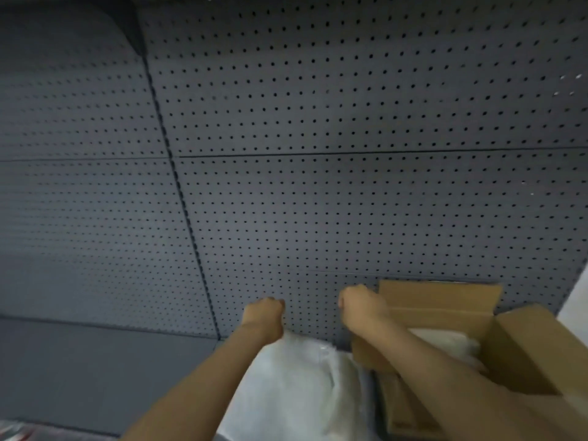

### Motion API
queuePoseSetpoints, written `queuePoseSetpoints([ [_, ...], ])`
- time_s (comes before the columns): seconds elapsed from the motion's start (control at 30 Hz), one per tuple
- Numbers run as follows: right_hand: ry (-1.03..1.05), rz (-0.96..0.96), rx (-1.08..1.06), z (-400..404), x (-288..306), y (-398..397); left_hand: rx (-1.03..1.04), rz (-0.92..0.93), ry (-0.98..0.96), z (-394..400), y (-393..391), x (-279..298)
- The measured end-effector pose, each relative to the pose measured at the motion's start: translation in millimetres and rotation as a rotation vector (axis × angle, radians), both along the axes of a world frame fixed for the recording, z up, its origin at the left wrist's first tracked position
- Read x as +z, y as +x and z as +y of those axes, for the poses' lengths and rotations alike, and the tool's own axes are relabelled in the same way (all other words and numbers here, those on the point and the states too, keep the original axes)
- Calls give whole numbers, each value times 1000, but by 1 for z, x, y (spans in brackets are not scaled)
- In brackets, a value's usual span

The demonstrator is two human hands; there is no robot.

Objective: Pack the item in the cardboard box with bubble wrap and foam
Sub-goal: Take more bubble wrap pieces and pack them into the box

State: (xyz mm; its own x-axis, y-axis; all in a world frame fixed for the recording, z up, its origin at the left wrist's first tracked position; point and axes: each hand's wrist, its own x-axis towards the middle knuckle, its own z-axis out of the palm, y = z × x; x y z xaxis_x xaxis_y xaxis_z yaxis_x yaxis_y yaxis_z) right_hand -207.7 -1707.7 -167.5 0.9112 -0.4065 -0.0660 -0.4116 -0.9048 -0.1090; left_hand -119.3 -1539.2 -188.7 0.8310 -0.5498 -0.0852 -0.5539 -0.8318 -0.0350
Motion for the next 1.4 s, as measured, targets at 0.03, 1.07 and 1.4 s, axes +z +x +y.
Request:
queuePoseSetpoints([
  [0.03,-6,-2,13,18,2,7,7,14,-4,20,5,0],
  [1.07,-72,355,-257,121,-151,73,-123,399,53,134,132,-119],
  [1.4,79,384,-363,144,-199,63,-306,408,26,111,144,-170],
])
